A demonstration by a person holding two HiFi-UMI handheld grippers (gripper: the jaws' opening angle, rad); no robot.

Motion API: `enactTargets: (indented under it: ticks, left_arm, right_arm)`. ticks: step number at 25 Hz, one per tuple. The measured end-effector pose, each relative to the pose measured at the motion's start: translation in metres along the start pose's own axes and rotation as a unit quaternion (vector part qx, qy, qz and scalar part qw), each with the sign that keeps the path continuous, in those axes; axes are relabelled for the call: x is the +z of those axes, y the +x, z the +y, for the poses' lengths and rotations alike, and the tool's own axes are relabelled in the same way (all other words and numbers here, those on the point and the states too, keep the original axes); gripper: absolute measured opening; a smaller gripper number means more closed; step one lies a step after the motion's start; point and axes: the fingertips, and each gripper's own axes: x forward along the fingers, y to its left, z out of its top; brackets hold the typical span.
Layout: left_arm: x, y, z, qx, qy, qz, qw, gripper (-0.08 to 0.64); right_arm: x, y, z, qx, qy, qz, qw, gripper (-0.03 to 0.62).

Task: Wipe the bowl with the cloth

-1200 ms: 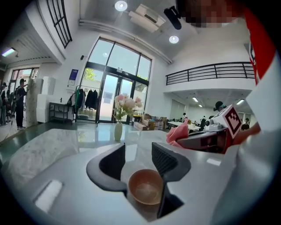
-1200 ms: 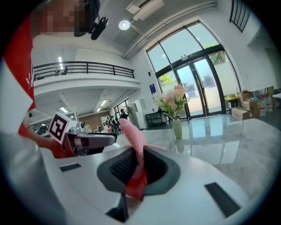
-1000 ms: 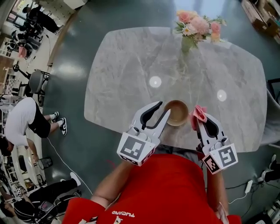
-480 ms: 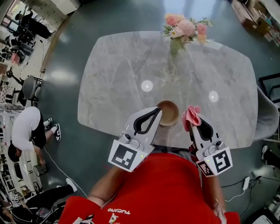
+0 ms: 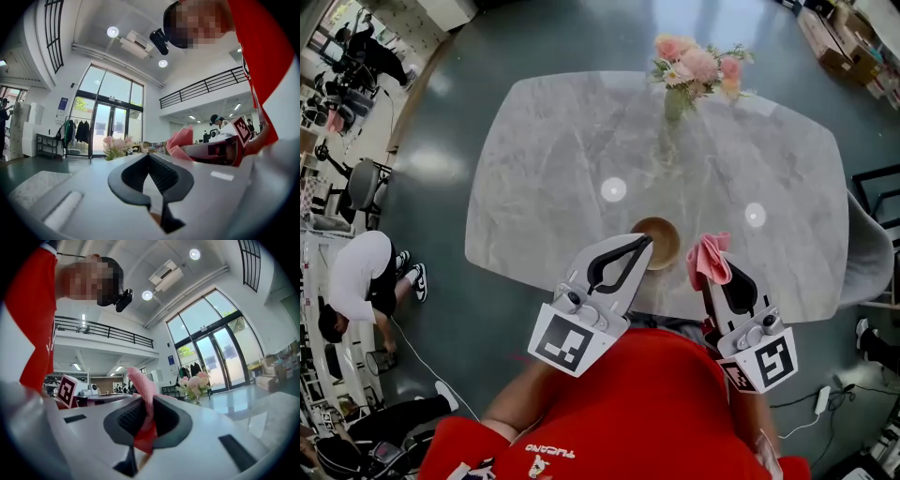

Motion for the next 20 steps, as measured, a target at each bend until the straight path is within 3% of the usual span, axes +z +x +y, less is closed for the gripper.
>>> enactTargets:
  ticks: [13, 20]
  left_arm:
    - [0.01, -0.002, -0.015, -0.013, 0.024, -0.009, 0.9996, 0.006]
    - [0.008, -0.005, -0.015, -0.009, 0.019, -0.007, 0.9998, 0.006]
  right_arm:
    - [0.008, -0.006, 0.006, 0.009, -0.011, -0.002, 1.0, 0.023]
    - [0.006, -0.006, 0.01, 0.012, -0.016, -0.001, 1.0, 0.023]
